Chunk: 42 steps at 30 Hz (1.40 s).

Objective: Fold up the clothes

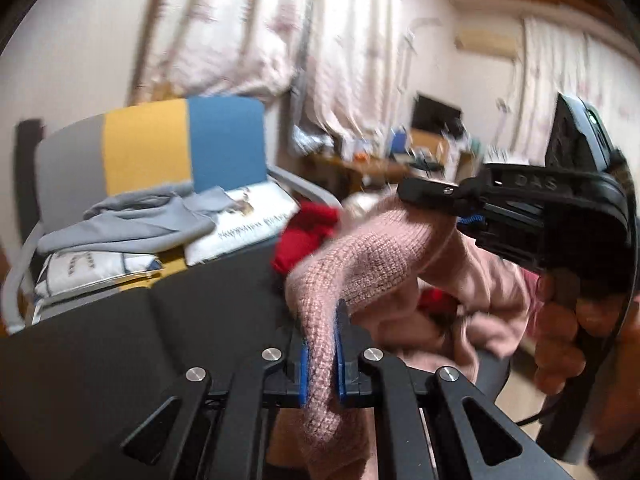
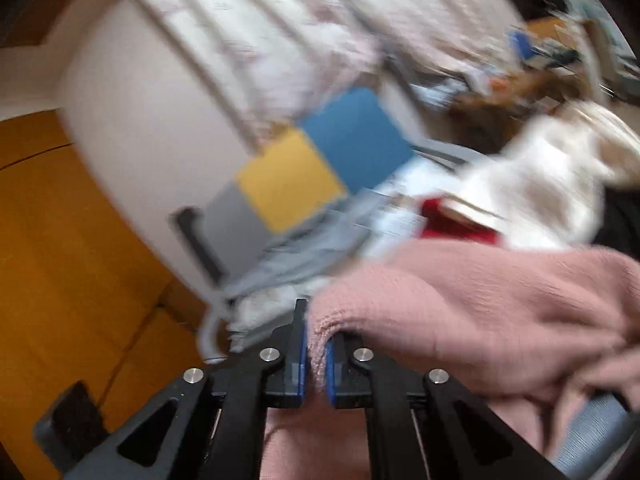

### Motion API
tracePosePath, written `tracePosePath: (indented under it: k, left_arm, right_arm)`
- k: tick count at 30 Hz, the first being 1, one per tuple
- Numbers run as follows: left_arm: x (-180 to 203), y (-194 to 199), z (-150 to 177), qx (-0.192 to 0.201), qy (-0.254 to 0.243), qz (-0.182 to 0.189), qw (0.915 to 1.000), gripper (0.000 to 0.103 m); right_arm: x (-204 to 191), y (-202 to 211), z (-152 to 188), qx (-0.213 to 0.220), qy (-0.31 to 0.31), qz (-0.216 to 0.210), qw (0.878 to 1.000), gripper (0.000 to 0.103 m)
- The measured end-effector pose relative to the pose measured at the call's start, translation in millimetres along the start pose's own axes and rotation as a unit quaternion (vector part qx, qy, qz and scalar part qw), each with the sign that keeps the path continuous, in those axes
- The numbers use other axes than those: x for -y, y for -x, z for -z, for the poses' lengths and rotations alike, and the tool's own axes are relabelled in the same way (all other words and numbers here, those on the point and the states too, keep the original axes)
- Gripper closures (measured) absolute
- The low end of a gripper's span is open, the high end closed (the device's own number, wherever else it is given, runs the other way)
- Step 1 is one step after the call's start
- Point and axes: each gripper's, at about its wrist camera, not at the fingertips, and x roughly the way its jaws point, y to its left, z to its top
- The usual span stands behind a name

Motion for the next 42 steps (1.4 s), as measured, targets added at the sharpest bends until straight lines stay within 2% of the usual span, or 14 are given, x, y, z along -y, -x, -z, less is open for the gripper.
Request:
tracePosePath:
  k: [3,7,13,17,21,22,24,26,31,33,36,39,41,42]
  left_arm:
    - [-22.9,41.0,-3.6,0.027,0.032,-0.01,0.9991,0.093]
    - [-52.8,87.5,9.4,0.041,0.053,-0.039,0.997,0.093]
    - [-101.7,140.0,57.1,0.033,0.091,-0.116,0.9885,0.095]
    - [-141.5,166.4,97.3,0.018,0.139,-0.177,0.9741,0.095]
    - [-178.0,167.3,142.1,-0.029,0.17,-0.236,0.9562,0.095]
    - [-186.6,165.4,152.9,-0.043,0.178,-0.245,0.952,0.095]
    - [-199.4,160.2,174.3,-0.063,0.19,-0.256,0.9457,0.095]
    - [-208.7,152.6,192.5,-0.086,0.202,-0.263,0.9396,0.095]
    - [-219.8,140.5,211.8,-0.12,0.225,-0.287,0.9233,0.085]
    - [-222.0,147.9,213.3,-0.111,0.237,-0.3,0.9172,0.068]
    - [-223.0,166.6,212.3,-0.072,0.255,-0.316,0.9109,0.04]
    - [-219.4,170.2,198.0,-0.039,0.259,-0.312,0.9132,0.024]
    - [-209.9,156.8,182.9,-0.041,0.252,-0.293,0.9215,0.022]
    - [-200.7,143.9,175.6,-0.051,0.239,-0.281,0.9281,0.022]
  right_arm:
    - [-42.8,-2.3,-14.1,0.006,0.034,-0.035,0.999,0.098]
    - [-78.0,-36.0,-6.8,-0.023,0.025,-0.08,0.996,0.098]
    - [-140.8,-107.2,51.4,-0.101,0.035,-0.149,0.983,0.098]
    - [-189.0,-171.3,78.1,-0.181,0.053,-0.2,0.962,0.098]
    - [-234.6,-228.0,123.8,-0.254,0.112,-0.207,0.938,0.095]
    - [-238.8,-240.2,136.5,-0.273,0.117,-0.199,0.934,0.094]
    - [-237.2,-255.2,165.0,-0.306,0.114,-0.179,0.928,0.079]
    - [-228.2,-256.3,188.6,-0.327,0.109,-0.164,0.924,0.078]
    - [-178.2,-198.3,183.3,-0.297,0.121,-0.169,0.932,0.066]
    - [-145.7,-168.6,167.3,-0.255,0.141,-0.136,0.947,0.058]
    - [-79.2,-161.7,139.4,-0.23,0.169,-0.009,0.958,0.047]
    - [-11.5,-157.3,111.3,-0.205,0.194,0.124,0.951,0.045]
    - [31.9,-174.2,105.2,-0.234,0.187,0.181,0.937,0.045]
    - [47.5,-182.9,104.6,-0.249,0.18,0.185,0.934,0.045]
